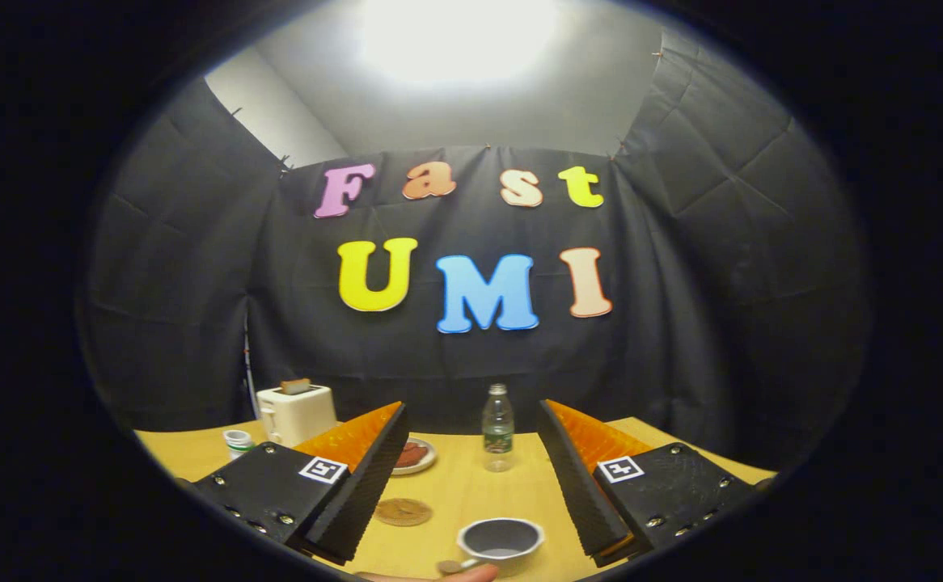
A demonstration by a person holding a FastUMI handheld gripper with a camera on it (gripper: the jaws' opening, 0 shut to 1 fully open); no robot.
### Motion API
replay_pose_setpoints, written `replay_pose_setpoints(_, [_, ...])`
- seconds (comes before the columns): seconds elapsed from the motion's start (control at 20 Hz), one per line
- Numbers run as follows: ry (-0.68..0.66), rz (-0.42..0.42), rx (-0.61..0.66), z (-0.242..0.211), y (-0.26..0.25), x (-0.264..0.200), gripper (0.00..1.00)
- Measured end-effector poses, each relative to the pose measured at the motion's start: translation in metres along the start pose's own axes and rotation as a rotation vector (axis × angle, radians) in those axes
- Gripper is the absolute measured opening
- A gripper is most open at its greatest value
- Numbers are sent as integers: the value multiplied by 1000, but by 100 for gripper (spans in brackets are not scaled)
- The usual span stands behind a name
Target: Take the bottle from table, then pour the juice into the cup, finally place the bottle on the coaster
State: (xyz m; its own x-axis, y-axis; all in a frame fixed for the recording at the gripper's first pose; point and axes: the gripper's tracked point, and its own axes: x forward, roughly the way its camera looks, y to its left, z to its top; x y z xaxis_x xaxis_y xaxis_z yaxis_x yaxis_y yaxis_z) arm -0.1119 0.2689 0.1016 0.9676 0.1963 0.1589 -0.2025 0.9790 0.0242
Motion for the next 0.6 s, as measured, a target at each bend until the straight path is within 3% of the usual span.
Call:
replay_pose_setpoints(0.15, [46,110,-5,-24,65,-4,97])
replay_pose_setpoints(0.6, [164,252,-23,-92,181,4,97])
